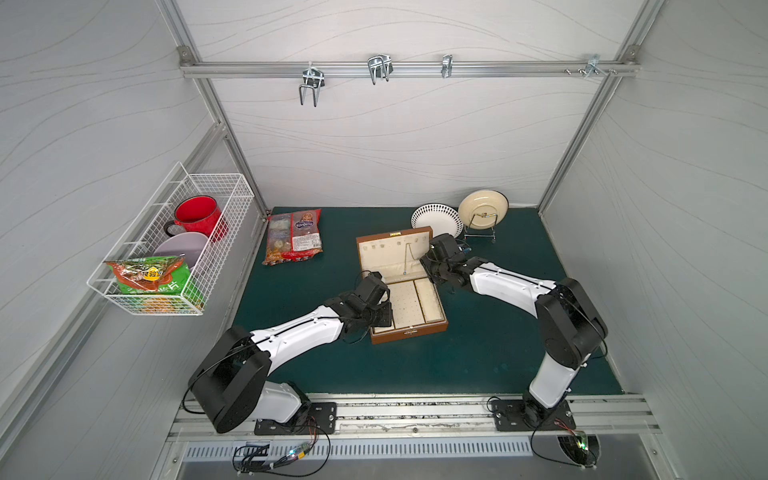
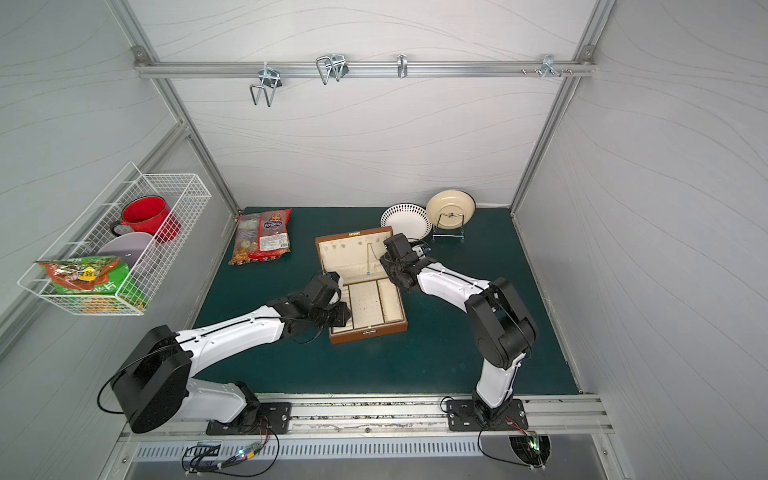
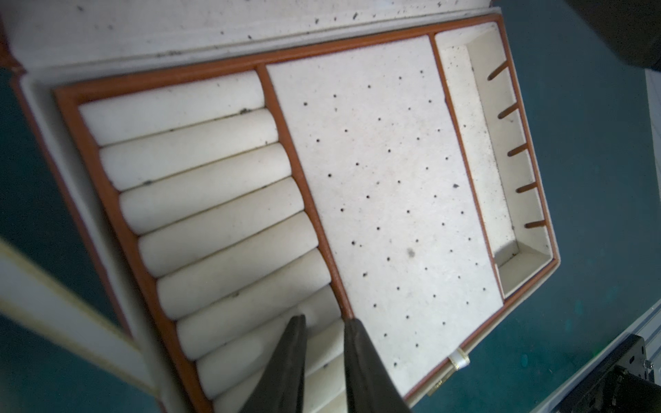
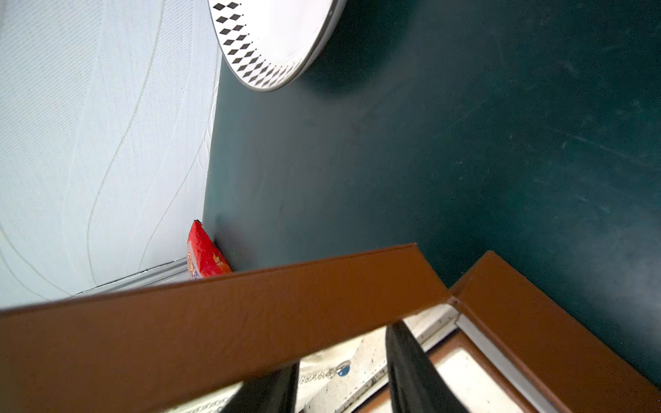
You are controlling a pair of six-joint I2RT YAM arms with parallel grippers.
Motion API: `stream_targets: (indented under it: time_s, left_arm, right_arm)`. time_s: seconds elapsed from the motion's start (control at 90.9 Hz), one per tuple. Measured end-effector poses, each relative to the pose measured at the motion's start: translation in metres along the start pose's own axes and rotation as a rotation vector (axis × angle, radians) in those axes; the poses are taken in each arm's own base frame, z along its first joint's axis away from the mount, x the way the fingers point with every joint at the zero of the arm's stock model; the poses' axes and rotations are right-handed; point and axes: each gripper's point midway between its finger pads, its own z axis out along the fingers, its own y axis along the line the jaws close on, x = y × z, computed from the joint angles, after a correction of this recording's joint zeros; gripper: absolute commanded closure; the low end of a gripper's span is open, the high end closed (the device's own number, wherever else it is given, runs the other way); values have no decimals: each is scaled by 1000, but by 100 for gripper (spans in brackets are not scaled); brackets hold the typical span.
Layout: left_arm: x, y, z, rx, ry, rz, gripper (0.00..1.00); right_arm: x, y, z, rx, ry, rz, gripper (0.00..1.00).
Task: Put jewelry chain into jewelry box
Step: Adjust the necklace in the storage slot.
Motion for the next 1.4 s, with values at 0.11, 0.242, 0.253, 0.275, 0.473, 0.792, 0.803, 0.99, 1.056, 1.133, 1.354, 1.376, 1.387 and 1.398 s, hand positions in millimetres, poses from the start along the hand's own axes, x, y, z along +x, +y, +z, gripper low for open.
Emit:
stream_targets:
  time_s: [0.11, 0.242, 0.253, 0.275, 0.473, 0.792, 0.803, 0.99, 1.056, 1.133, 1.354, 1.376, 1.387, 1.398]
  left_arm:
    - [0, 0, 0, 0, -1, 0, 76]
    - [0, 0, 0, 0, 0, -2, 76]
    - [0, 0, 0, 0, 0, -2, 76]
    - [0, 0, 0, 0, -1, -2, 76]
    - [0, 0, 0, 0, -1, -1, 76]
    - [0, 0, 0, -3, -3, 0, 76]
    - [0, 0, 0, -3, -3, 0, 76]
    - [0, 0, 0, -3, -3, 0, 76]
    - [0, 0, 0, -3, -3, 0, 76]
    - [0, 0, 0, -3, -3, 1, 76]
    - [0, 0, 0, -3, -3, 0, 76]
    - [0, 0, 0, -3, -3, 0, 76]
    - [0, 0, 0, -3, -3, 0, 76]
    - [1, 0, 0, -3, -3, 0, 76]
  right_arm:
    - [-1, 1, 0, -6, -3, 3, 61]
    - [-2, 1, 1, -12, -4, 10, 62]
    - [-2, 1, 1, -12, -4, 12, 63]
    - [-2, 1, 1, -12, -4, 12, 64]
    - [-3, 4, 1, -23, -11, 24, 76]
    - [-4, 3, 1, -22, -12, 36, 76]
    - [-4, 3, 0, -22, -12, 36, 77]
    - [-4, -7, -1, -6, -13, 40, 78]
    - [-4, -8, -2, -5, -15, 41, 78]
    - [-5, -13, -3, 7, -16, 41, 77]
    - [-4, -17, -3, 18, -14, 36, 76]
    - [-4, -17, -3, 18, -14, 34, 75]
    - [-4, -17, -3, 18, -14, 33, 75]
    - [-4, -17, -3, 18, -14, 31, 75]
